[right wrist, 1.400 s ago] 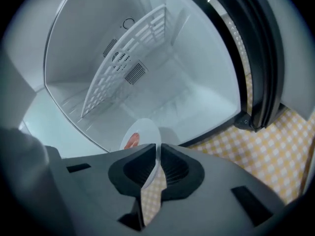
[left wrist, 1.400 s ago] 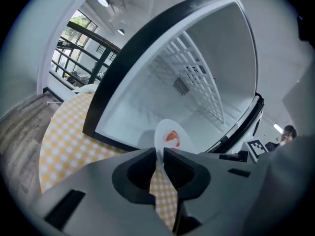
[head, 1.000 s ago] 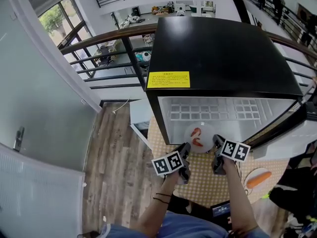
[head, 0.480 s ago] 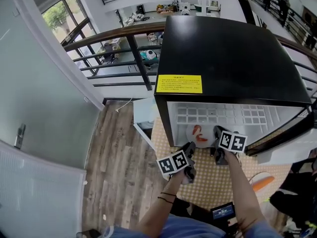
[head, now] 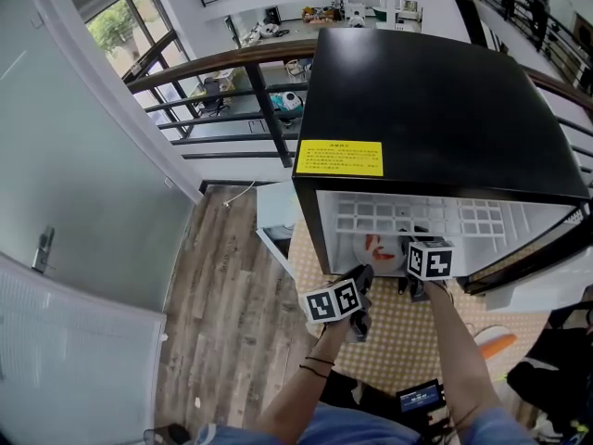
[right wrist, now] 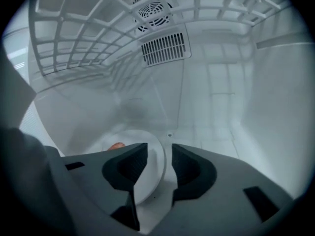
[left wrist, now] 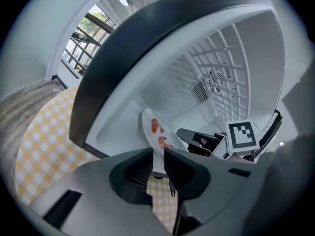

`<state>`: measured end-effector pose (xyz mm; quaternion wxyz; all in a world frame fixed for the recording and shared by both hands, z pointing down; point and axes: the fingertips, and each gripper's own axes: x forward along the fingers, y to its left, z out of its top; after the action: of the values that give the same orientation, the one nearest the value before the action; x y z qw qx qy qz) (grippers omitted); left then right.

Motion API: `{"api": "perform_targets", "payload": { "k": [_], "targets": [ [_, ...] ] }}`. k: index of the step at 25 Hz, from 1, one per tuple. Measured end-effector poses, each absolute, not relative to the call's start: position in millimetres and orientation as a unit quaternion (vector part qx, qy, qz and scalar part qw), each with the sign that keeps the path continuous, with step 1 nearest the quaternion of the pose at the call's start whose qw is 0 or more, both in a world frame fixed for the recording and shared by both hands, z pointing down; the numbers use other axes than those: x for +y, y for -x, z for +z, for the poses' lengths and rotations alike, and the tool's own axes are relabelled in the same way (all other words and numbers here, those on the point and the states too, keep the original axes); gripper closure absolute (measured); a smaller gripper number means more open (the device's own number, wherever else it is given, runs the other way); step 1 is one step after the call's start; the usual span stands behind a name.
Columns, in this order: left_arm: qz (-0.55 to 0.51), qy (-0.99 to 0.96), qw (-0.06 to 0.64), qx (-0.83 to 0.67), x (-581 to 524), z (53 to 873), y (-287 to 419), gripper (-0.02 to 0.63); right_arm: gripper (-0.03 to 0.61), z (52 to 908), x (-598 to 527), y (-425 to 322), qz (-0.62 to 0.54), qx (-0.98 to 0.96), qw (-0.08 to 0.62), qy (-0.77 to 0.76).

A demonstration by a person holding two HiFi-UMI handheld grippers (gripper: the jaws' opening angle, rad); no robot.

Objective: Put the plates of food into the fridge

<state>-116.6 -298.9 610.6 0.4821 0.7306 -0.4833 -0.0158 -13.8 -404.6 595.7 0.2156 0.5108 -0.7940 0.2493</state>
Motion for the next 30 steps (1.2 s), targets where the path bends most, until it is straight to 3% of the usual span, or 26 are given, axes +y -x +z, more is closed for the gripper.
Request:
{"api": "perform_targets", "payload": {
  "k": [1, 2, 7, 13, 21, 30],
  "targets": [
    [-0.009, -0.733, 0.477, -0.484, -299, 611, 117, 0.551, 0.412, 594, -403, 13, 0.248, -0.794, 0.211, -0.514],
    [-0.003, -0.736, 0.473, -0.484, -299, 610, 116, 0.55, 0.405, 593, -402, 11, 0.248, -0.793, 0.205, -0.518],
    [0.026, -0.761, 0.436, -0.48, -288, 601, 114, 0.549, 0.405, 580, -381, 8, 0.24, -0.803, 0.188, -0.512],
    [0.11, -0.814, 0.345, -0.454, -256, 585, 110, 0.55, 0.407, 559, -338, 5, 0.238, -0.832, 0.161, -0.475],
    [0.122, -0.85, 0.292, -0.422, -200, 548, 99, 0.549, 0.449, 512, -266, 1, 0.248, -0.852, 0.114, -0.446],
    [0.058, -0.858, 0.253, -0.444, -153, 486, 80, 0.551, 0.477, 479, -184, -18, 0.272, -0.866, 0.09, -0.41]
  ]
}}
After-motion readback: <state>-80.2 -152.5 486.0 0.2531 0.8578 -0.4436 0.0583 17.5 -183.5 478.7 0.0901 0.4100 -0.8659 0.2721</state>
